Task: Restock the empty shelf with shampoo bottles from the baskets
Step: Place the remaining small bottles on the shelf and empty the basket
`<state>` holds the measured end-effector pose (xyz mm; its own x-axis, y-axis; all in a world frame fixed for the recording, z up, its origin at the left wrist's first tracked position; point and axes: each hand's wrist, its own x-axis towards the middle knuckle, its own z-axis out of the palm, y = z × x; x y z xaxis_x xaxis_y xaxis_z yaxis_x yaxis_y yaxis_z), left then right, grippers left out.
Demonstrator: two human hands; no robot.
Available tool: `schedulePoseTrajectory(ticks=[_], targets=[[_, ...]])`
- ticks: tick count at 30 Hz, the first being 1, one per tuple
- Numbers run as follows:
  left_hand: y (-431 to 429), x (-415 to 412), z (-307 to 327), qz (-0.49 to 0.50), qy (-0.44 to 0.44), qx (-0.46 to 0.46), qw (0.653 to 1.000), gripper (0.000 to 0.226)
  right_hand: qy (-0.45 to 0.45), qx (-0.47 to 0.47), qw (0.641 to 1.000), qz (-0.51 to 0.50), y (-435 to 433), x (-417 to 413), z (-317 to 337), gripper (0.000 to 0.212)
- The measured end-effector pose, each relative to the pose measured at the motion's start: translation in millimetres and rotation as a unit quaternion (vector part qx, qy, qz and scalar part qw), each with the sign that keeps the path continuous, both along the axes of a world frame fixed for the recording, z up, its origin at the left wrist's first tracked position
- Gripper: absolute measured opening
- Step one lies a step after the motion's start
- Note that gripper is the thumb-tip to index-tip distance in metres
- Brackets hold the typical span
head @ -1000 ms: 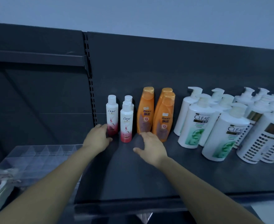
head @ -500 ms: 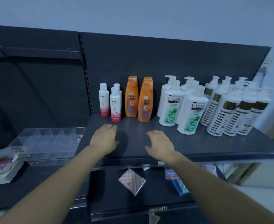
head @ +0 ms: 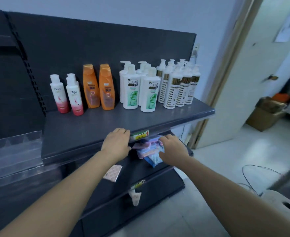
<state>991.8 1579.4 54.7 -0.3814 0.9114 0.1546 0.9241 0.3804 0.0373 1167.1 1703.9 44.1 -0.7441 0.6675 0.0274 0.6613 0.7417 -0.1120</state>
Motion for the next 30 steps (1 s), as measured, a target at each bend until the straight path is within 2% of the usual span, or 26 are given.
schedulePoseTrajectory(ticks=[5,15,30], targets=[[17,60,-18,-0.081,-0.014,-0.005,0.997,0.043,-0.019,-0.009,0.995,-0.102,-16,81,-9,0.043],[56,207,-33,-0.225,-0.028,-0.036,0.973,0.046,-0.043,-0.031,0.963,-0.265,-32,244,-26,0.049],[122,458,-69,-0.36,-0.075,-0.064,0.928,0.046,-0.046,-0.085,0.914,-0.393,-32,491,-56,0.054]])
